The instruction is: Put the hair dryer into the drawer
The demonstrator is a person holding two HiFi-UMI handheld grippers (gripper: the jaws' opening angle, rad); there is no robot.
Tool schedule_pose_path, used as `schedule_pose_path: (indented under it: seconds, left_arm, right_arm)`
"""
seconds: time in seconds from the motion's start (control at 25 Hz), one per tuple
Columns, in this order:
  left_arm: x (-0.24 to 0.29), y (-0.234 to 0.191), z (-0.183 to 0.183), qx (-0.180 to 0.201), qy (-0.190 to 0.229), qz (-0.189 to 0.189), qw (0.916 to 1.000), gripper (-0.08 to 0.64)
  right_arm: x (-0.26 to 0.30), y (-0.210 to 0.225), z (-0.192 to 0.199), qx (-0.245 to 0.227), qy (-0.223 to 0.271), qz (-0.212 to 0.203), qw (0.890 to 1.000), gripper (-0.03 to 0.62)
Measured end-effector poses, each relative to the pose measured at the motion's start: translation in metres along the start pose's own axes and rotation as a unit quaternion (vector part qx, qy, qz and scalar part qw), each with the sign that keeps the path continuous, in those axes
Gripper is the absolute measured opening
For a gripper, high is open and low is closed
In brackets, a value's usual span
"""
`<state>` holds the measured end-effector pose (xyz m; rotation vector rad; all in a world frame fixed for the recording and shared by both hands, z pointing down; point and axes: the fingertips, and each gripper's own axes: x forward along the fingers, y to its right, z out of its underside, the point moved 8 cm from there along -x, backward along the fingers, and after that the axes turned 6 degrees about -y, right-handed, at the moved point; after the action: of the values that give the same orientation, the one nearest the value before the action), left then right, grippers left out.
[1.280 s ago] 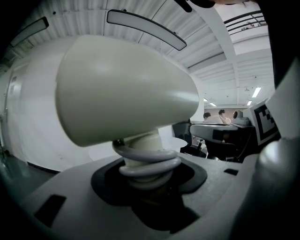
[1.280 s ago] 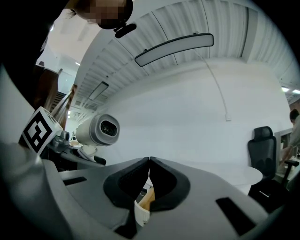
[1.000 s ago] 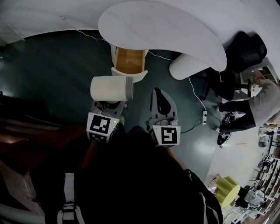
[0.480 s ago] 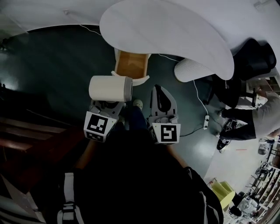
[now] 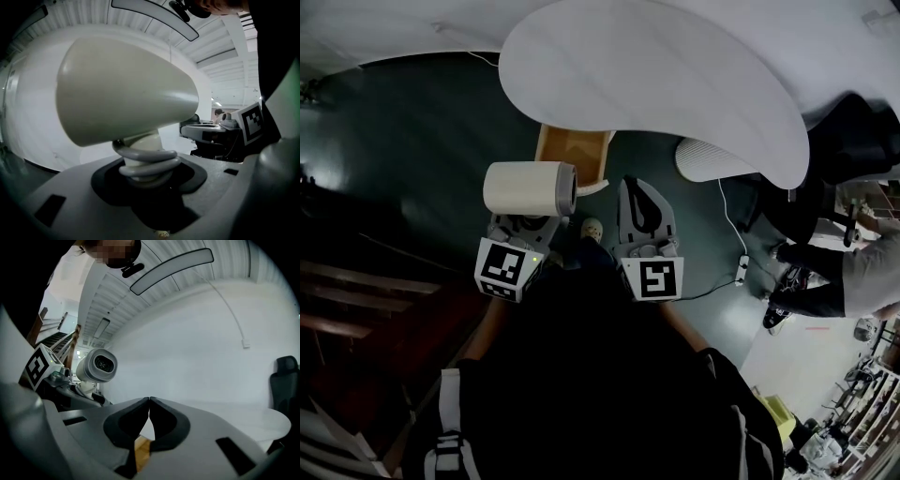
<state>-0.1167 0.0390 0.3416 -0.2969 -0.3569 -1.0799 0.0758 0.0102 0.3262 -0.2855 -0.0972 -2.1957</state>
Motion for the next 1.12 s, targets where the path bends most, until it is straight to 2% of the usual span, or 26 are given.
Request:
schedule_pose_path:
  seconds: [0.32, 0.56, 0.92, 1.12]
  left_arm:
    - [0.027, 0.002, -0.009, -0.011, -0.008, -0.019, 0.9997, 0.222]
    - [0.039, -0.004, -0.009, -0.008, -0.026, -0.016, 0.9995, 0.222]
    - [0.070, -0.037, -0.003, 0.002, -0.049, 0.030, 0.9983, 0.221]
    - [0.090, -0.055, 0.006, 0.020, -0.079, 0.057, 0.9951, 0.221]
  right_arm:
    - [0.023, 0.034, 0.003, 0.004, -0.005, -0.033, 0.999, 0.025]
    - [0.036, 0.042, 0.011, 0.020, -0.014, -0.035, 0.999, 0.025]
    - [0.064, 0.040, 0.016, 0.033, -0.031, -0.012, 0.999, 0.025]
    - [0.080, 0.038, 0.027, 0.039, -0.051, -0.004, 0.998, 0.025]
